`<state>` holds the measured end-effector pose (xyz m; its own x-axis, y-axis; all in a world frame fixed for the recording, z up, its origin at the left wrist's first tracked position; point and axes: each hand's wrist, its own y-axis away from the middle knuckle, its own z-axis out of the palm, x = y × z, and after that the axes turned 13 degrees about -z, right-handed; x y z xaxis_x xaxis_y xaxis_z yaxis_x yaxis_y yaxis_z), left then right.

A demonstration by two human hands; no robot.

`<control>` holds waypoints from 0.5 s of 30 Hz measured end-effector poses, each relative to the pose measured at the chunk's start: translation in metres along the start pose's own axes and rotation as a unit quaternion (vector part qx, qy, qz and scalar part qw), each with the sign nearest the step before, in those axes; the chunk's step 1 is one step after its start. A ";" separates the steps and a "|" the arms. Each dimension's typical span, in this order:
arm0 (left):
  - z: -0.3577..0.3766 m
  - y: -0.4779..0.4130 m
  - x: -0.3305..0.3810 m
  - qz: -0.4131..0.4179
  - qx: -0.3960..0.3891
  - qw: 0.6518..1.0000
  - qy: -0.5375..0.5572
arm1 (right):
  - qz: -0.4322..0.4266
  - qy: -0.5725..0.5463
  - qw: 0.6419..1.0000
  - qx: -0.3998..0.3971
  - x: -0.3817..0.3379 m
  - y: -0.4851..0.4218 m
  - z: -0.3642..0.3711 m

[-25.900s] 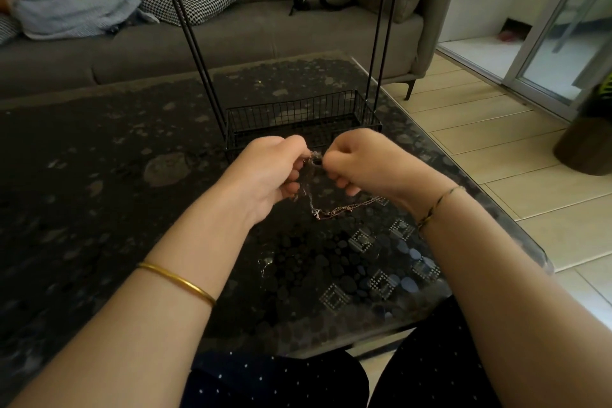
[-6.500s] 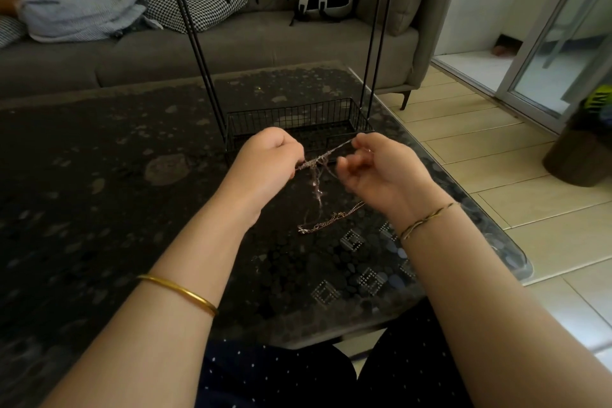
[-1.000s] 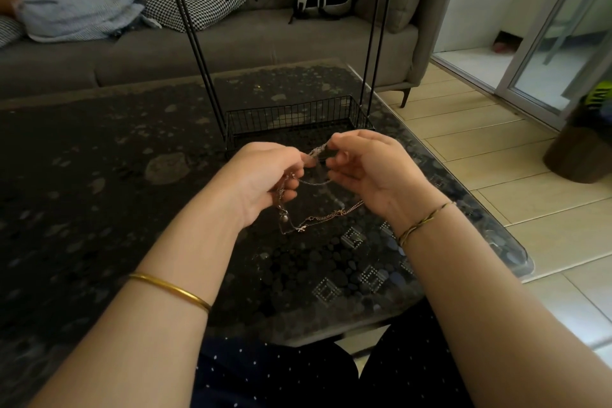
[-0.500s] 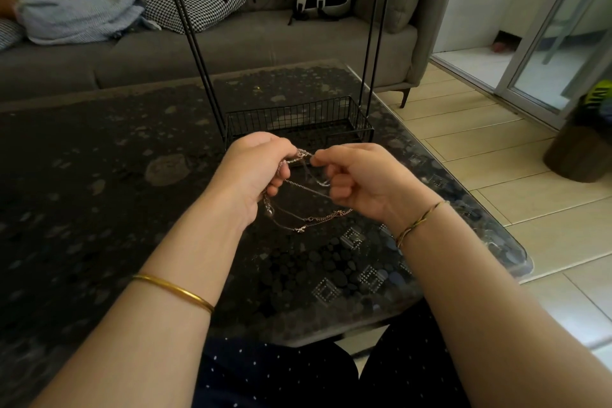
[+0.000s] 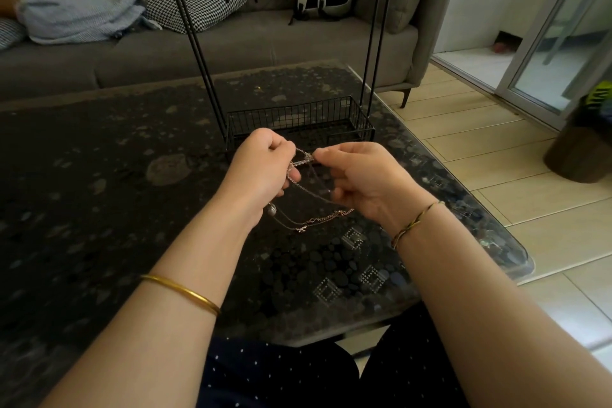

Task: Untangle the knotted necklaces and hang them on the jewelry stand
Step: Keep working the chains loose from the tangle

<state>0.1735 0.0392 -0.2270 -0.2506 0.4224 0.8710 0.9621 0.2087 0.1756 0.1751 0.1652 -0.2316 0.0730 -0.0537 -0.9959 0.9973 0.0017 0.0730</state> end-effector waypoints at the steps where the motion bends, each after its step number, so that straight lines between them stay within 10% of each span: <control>1: 0.001 0.000 -0.001 0.002 0.001 1.000 -0.002 | 0.003 -0.010 1.000 -0.004 0.000 0.000 0.001; 15: -0.002 -0.006 0.000 -0.104 -0.031 0.974 0.197 | -0.069 0.038 0.997 -0.019 -0.001 0.005 0.002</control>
<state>0.1684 0.0368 -0.2271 -0.3916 0.0032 0.9201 0.9026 0.1957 0.3835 0.1797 0.1628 -0.2300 -0.0672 0.0198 -0.9975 0.9971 0.0381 -0.0664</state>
